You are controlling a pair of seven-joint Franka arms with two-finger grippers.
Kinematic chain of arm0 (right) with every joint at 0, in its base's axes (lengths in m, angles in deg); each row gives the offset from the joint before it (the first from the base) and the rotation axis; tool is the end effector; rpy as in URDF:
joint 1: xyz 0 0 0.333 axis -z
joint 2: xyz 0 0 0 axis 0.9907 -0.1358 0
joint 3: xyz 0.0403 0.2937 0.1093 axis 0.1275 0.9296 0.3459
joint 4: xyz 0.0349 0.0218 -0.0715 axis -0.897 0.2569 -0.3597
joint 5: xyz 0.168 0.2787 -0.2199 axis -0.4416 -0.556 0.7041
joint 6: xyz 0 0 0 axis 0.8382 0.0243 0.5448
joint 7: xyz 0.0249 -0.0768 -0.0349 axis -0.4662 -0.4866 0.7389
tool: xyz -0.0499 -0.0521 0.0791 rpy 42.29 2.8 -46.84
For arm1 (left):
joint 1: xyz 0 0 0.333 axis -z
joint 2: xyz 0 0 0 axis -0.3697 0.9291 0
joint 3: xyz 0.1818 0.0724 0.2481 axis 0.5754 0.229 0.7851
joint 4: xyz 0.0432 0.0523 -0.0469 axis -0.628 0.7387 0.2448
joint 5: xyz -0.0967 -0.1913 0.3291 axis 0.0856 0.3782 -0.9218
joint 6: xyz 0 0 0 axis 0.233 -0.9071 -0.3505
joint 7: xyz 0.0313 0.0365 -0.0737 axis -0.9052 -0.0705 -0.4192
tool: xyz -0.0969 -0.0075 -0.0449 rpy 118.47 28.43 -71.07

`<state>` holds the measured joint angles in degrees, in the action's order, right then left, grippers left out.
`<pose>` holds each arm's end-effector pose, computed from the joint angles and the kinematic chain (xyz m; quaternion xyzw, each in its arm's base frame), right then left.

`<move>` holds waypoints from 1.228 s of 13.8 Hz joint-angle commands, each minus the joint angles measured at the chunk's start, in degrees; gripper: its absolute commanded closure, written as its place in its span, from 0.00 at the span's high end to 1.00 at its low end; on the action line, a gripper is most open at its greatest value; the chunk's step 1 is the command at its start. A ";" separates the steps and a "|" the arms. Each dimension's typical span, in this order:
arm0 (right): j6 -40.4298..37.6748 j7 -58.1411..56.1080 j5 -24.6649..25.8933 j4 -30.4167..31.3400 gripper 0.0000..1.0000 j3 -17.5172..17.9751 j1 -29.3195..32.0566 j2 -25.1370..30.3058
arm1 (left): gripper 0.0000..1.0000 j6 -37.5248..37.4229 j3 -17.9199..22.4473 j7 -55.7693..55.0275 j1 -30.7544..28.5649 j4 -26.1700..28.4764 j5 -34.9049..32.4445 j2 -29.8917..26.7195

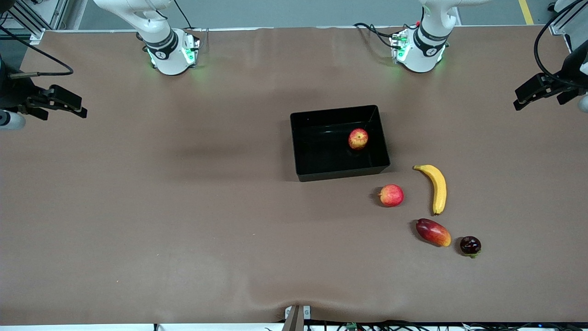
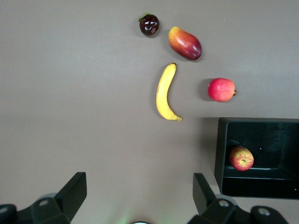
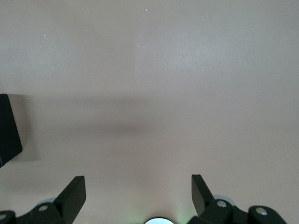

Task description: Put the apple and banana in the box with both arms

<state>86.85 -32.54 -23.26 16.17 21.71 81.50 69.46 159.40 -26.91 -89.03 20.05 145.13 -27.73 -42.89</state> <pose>0.5419 0.0061 0.6353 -0.9985 -0.0073 0.0437 0.0315 0.5214 -0.0151 0.6523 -0.9983 -0.0535 0.0044 0.0220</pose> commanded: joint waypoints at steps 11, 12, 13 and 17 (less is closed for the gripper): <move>-0.79 0.73 0.51 -2.63 1.00 0.48 0.08 0.03 | 1.00 30.70 0.03 -0.58 -1.16 17.47 0.43 16.38; -0.88 0.82 0.33 -2.63 1.00 0.39 -0.09 0.04 | 1.00 35.27 0.03 -0.49 -1.07 20.02 0.42 17.62; -0.97 0.91 0.51 -2.63 1.00 0.39 -0.18 0.04 | 1.00 40.19 0.03 -0.49 -1.25 22.39 0.34 19.28; -1.50 0.73 0.51 -2.28 1.00 0.21 0.96 -0.14 | 1.00 50.24 -0.32 -0.58 -0.72 24.26 0.60 27.89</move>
<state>86.02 -32.41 -23.23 14.34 21.51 81.69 69.34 207.04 -26.94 -89.33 19.01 169.64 -27.73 -18.03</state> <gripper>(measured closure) 0.000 0.000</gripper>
